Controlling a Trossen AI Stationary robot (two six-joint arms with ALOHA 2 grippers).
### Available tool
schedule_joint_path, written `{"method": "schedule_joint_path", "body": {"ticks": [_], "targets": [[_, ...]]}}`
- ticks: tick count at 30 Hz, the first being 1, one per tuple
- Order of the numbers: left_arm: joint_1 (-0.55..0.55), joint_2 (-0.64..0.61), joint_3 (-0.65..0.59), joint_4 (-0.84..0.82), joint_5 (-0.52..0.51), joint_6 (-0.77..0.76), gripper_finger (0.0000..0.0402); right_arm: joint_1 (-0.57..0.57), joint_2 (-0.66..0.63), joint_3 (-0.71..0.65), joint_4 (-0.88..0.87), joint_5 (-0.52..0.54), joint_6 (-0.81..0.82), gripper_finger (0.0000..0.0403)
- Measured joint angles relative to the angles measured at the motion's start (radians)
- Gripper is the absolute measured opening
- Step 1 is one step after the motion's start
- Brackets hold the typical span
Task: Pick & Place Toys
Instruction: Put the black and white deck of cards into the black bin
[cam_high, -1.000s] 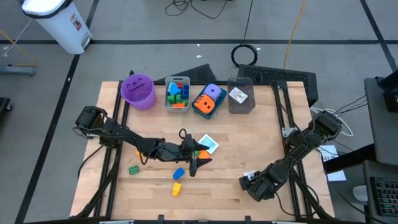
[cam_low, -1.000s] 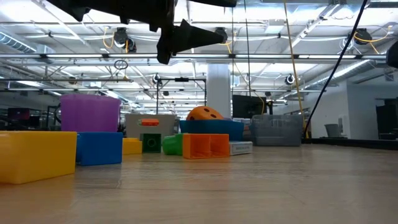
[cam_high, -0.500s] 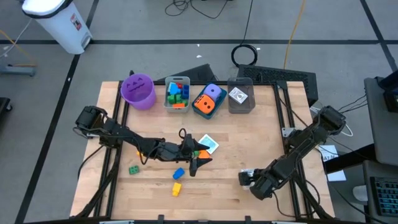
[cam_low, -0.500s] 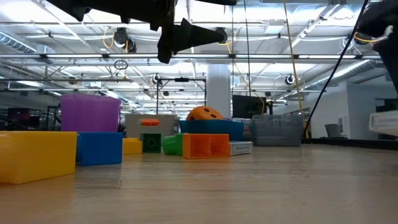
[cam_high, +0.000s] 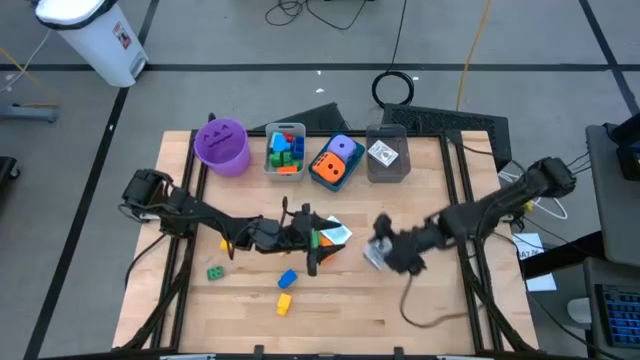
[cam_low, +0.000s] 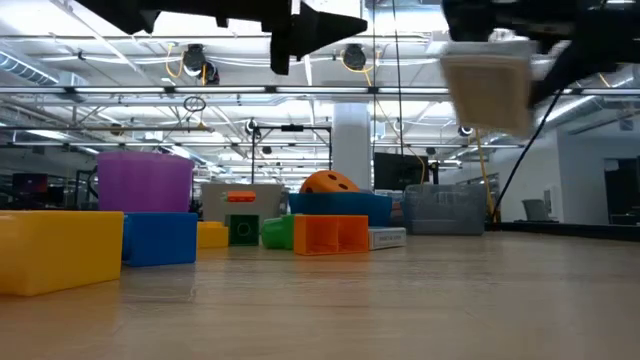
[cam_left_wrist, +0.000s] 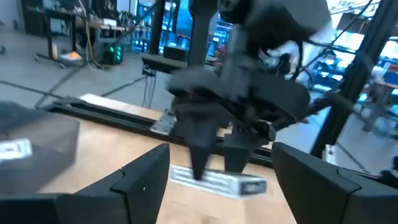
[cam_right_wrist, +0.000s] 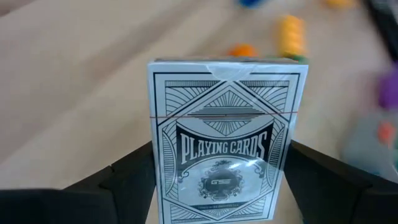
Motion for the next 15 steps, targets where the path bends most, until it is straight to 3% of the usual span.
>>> {"method": "schedule_joint_path", "body": {"ticks": [8,15], "targets": [[0.042,0.000,0.000,0.007,-0.001,0.115,0.0289,-0.305,-0.078,0.019,0.053,0.038,0.115,0.0302],[0.065,-0.026,0.000,-0.005,0.000,0.237,0.0289,-0.529,-0.059,0.179,-0.088,0.127,0.187,0.0300]]}}
